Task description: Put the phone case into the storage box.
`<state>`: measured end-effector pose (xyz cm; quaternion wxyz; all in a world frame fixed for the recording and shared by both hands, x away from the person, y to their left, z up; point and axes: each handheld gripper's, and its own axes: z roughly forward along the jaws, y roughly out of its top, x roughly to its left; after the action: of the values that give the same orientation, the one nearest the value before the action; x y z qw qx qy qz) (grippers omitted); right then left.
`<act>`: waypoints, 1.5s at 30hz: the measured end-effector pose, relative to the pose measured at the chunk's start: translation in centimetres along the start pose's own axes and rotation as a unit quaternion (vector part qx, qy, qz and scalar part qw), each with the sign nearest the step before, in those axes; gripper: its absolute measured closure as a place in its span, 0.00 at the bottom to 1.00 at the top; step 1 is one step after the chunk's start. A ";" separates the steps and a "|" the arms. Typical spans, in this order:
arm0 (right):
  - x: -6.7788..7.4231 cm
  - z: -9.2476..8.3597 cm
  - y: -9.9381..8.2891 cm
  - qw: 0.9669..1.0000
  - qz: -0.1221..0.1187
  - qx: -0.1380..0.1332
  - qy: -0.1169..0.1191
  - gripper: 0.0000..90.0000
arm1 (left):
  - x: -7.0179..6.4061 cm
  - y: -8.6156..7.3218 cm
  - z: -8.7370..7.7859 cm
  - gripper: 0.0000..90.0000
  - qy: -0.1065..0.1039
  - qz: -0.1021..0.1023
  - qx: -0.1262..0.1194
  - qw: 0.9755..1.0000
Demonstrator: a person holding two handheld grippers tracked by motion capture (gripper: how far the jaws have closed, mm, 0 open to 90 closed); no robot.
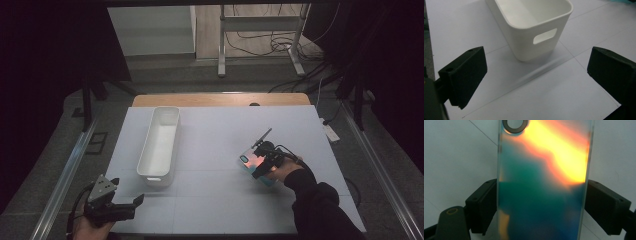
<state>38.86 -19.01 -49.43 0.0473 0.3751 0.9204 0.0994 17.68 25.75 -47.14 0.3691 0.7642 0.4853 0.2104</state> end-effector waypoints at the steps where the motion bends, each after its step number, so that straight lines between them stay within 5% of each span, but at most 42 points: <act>1: 0.1 0.0 0.0 1.000 0.000 -0.002 -0.002 0.19 | 0.0 0.0 0.0 0.04 0.000 0.000 0.000 1.000; 26: 0.6 -1.2 -1.1 0.998 -0.001 -0.061 -0.001 0.19 | 0.0 0.0 0.0 0.02 0.001 -0.002 0.002 1.000; 45: 1.2 -2.6 -1.9 0.991 -0.014 -0.129 0.017 0.19 | 0.0 0.1 0.1 0.01 -0.019 0.012 0.007 1.000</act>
<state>36.26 -19.87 -47.33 0.0815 0.3510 0.9057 0.2231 17.81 25.65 -47.13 0.3704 0.7766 0.4701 0.1968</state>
